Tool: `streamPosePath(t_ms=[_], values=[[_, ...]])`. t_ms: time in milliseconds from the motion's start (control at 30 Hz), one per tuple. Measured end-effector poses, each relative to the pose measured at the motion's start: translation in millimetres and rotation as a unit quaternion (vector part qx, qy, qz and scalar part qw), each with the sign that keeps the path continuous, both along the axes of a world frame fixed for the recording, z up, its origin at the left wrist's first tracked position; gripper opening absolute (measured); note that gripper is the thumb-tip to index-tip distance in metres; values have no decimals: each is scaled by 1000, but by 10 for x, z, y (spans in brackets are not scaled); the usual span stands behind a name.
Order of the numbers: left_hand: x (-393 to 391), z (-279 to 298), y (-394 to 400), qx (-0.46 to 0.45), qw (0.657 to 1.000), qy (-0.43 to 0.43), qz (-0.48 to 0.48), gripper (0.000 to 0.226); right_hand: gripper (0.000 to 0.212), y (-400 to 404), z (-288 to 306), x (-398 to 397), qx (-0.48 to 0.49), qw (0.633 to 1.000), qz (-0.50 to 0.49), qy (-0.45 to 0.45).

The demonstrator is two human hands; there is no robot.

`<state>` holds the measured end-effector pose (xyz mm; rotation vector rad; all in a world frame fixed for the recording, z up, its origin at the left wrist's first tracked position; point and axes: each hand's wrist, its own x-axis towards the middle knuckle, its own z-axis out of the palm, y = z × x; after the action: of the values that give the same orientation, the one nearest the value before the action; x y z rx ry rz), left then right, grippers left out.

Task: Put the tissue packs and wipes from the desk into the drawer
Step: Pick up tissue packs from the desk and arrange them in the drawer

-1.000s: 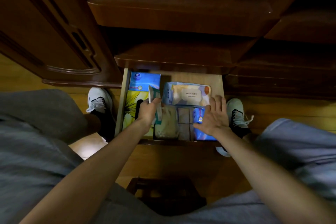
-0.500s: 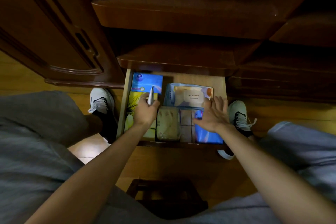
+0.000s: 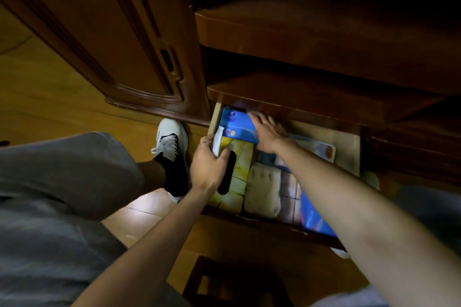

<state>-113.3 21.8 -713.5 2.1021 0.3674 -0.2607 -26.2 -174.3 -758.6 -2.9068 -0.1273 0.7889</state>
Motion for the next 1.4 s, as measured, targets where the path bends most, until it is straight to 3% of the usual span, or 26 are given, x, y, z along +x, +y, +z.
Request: streamPosePath(t_ms=[100,233,400,500,600,733,833,933,1000,1100,1233,1400], values=[[30,-33,-17,2,1000,1,-12,45,100,-35,-119,143,-5,1000,-1,-3],[31,-48,-14,2,1000,-4,-23,43,77,-198,-131,106,44,995,-86,-39],[-28,-5,-100,22,997,-27,-72,48,107,-426,-50,-429,149,963,-192,-117],[-102,17,-217,57,975,-100,-189,63,104,-548,40,-704,192,930,-281,-140],[-204,2,-321,118,923,-167,-326,68,102,-731,147,-971,249,871,-400,-137],[-271,-47,-484,175,833,-140,-506,72,102,-1029,305,-1336,281,829,-471,-106],[-292,-71,-678,239,725,-148,-629,80,103,-1205,445,-1566,260,832,-476,-116],[-262,-155,-894,330,566,-171,-736,71,110,-1317,556,-1754,253,828,-489,-104],[-228,-223,-1004,368,494,-132,-777,70,121,-1316,605,-1876,264,817,-506,-86],[-196,-270,-1116,408,469,-30,-783,69,134,-1272,610,-2020,260,812,-520,-52],[-214,-237,-1207,470,432,30,-769,67,131,-1163,588,-2101,257,807,-527,-68],[-205,-159,-1234,463,480,67,-742,67,125,-933,603,-2009,259,810,-524,-44]])
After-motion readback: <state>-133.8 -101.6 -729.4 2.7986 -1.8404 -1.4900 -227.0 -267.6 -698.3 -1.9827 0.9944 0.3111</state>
